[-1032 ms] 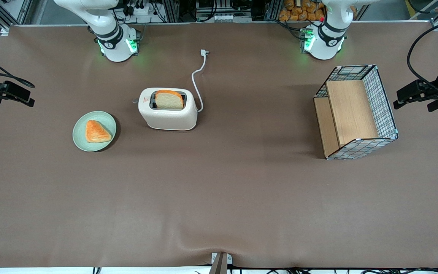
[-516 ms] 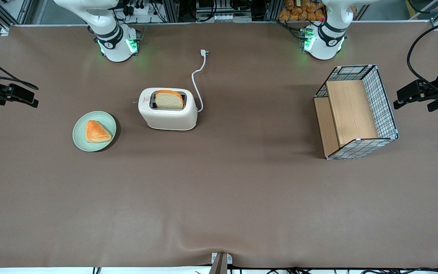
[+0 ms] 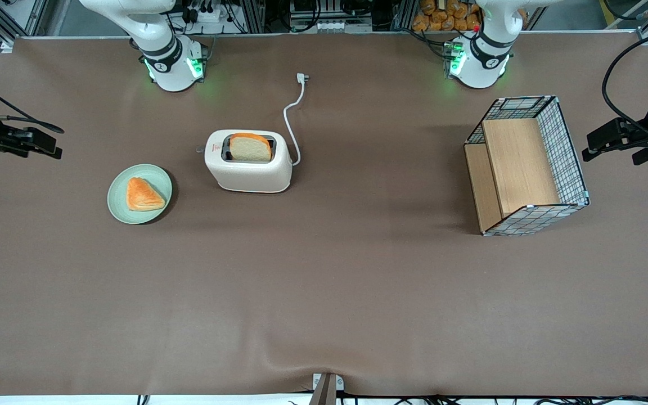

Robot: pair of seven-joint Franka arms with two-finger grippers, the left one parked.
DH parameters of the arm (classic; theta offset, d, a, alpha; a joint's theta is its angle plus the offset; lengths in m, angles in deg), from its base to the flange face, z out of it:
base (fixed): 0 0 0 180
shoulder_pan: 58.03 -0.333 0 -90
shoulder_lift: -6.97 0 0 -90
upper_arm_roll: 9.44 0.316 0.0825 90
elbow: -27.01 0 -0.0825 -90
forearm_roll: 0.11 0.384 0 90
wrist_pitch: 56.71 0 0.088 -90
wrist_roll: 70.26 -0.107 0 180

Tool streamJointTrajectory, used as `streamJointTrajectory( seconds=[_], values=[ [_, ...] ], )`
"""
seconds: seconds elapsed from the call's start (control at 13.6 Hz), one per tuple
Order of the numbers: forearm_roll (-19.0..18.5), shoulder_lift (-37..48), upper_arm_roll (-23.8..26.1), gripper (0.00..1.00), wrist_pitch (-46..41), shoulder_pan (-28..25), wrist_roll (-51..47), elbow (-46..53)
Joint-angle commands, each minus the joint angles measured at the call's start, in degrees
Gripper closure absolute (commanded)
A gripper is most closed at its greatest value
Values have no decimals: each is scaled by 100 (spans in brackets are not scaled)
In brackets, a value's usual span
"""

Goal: Press toaster button with right arm
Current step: 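Move the right gripper toward the white toaster's side lever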

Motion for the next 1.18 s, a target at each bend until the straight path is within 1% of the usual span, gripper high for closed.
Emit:
streamJointTrajectory(
  seconds=[0.0,0.07,0.15,0.29,0.37,0.44,0.66,0.81,1.11],
  values=[
    [224,71,21,100,-218,-111,-50,-166],
    [233,62,21,100,-367,-181,-250,-209],
    [320,62,21,100,-386,-252,-444,-314],
    [662,88,12,100,-282,-253,-577,-577],
    [829,123,-6,100,-98,-218,-569,-770],
    [996,306,-14,100,217,-209,-560,-1164],
    [1164,843,12,100,1114,-261,-560,-2377],
    [1445,1019,12,100,1432,-261,-507,-2932],
    [1823,1204,12,100,2020,-340,-454,-3794]
  ],
)
